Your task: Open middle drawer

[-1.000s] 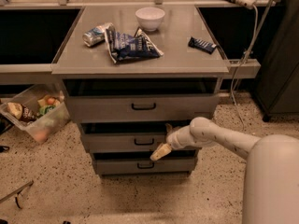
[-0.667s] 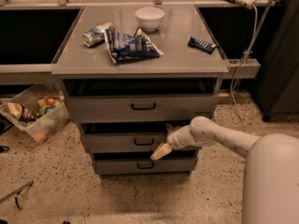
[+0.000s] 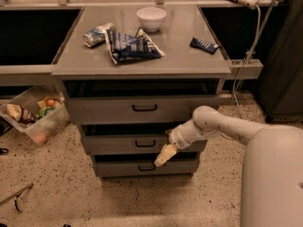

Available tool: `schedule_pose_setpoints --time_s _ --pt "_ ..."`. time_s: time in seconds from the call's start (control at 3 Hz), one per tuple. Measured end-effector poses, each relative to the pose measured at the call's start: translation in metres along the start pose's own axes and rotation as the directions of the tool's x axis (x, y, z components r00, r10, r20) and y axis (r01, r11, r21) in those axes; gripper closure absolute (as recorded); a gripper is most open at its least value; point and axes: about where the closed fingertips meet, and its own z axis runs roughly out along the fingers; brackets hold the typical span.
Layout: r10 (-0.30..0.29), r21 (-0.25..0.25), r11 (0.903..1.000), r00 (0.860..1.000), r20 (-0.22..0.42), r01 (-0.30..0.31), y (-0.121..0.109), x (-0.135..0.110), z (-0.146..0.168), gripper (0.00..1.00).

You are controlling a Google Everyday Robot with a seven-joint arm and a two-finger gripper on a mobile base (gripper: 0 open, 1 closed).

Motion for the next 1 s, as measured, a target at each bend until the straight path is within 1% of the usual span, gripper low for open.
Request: schedule_pose_setpoints --time_s 0.33,0.67,1.0 --pt "-0.003 -0.051 0.9987 1.000 -0.013 0.003 0.014 0.001 -0.001 0.00" --pt "-0.003 -0.051 0.9987 1.000 -0.012 0.003 0.014 0.001 -0.001 0.00" --pt "-0.058 -0.006 0.9983 0.998 0.012 0.058 0.007 -0.010 0.007 0.00"
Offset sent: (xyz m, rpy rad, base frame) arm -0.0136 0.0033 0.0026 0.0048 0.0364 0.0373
